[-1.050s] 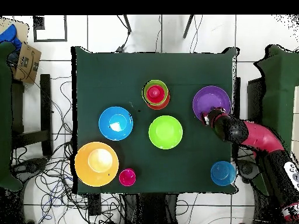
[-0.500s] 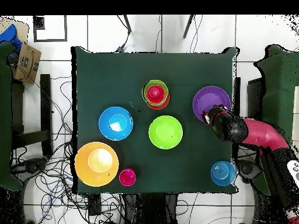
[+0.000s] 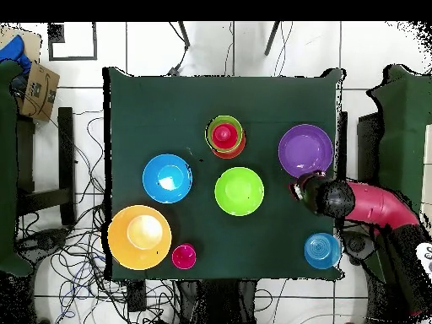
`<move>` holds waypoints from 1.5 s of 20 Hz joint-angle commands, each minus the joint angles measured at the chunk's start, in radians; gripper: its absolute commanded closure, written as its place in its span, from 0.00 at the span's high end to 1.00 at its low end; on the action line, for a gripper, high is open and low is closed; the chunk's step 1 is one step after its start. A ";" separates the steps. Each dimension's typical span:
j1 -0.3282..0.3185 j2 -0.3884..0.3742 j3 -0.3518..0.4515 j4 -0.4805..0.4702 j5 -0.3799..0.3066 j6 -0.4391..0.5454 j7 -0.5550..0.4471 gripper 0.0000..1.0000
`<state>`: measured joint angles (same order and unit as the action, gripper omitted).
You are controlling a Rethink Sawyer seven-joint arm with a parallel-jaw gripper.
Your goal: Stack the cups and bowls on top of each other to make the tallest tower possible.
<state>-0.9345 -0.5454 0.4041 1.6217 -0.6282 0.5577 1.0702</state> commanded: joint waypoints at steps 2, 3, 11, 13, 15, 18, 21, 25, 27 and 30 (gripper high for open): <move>0.071 -0.056 -0.121 0.130 0.049 0.110 0.200 1.00; 0.074 -0.060 -0.122 0.142 0.056 0.101 0.197 1.00; 0.066 -0.100 -0.091 0.142 0.062 0.031 0.121 1.00; 0.063 -0.101 -0.084 0.138 0.063 0.034 0.110 1.00; 0.056 -0.103 -0.072 0.133 0.069 0.044 0.094 1.00; 0.060 -0.117 -0.068 0.121 0.084 0.082 0.082 1.00; 0.084 -0.125 -0.077 0.115 0.090 0.104 0.094 1.00; 0.113 -0.145 -0.084 0.083 0.095 0.160 0.083 1.00; 0.126 -0.162 -0.085 0.075 0.100 0.181 0.078 1.00; 0.131 -0.160 -0.075 0.072 0.107 0.160 0.079 1.00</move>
<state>-0.8680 -0.6954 0.3036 1.7271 -0.5454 0.6056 1.0926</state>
